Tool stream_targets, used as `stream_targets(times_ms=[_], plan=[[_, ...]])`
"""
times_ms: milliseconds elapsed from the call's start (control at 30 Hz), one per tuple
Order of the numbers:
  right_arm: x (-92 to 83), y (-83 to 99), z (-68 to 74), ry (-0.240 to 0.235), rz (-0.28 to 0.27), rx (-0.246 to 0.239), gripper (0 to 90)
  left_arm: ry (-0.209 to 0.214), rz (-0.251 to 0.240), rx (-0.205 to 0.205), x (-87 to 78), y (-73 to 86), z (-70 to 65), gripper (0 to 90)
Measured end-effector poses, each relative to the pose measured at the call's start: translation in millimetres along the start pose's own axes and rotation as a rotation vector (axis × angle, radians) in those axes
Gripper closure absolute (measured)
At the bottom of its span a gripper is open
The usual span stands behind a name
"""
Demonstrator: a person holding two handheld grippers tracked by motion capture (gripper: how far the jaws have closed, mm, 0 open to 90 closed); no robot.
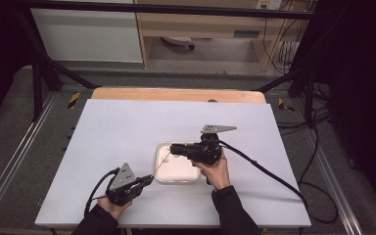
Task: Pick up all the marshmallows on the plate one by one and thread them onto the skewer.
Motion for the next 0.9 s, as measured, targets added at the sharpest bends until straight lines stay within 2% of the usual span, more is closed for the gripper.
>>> stream_targets(times_ms=[600, 767, 833, 867, 900], plan=[[6.0, 6.8, 2.9, -0.006, -0.009, -0.014, 82.6, 0.011, -0.001, -0.020, -1.1, -1.4, -1.7, 89.0], [7.8, 10.4, 3.8, -0.008, 0.004, -0.012, 82.5, 0.015, -0.003, -0.024, -0.1, -2.0, -2.0, 88.9], [11.9, 16.0, 5.8, -0.037, 0.036, -0.002, 82.1, 0.022, -0.030, -0.035, -1.3, -8.2, -2.9, 89.0], [15.5, 19.9, 6.2, -0.036, 0.042, -0.008, 81.9, 0.010, -0.019, -0.026, -0.5, -8.7, -2.4, 89.0], [17.3, 21.2, 6.8, -0.032, 0.030, -0.008, 81.9, 0.012, -0.013, -0.034, 1.3, -7.5, -2.1, 89.0]])
Point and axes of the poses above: each handheld gripper's, and its own axes: x roughly forward along the jaws, y roughly out of its underside, z roughly to its left, the point moved 9 cm from there along x, roughly forward along the jaws, and after that the axes turned 2 degrees about z, right-handed, at the moved point
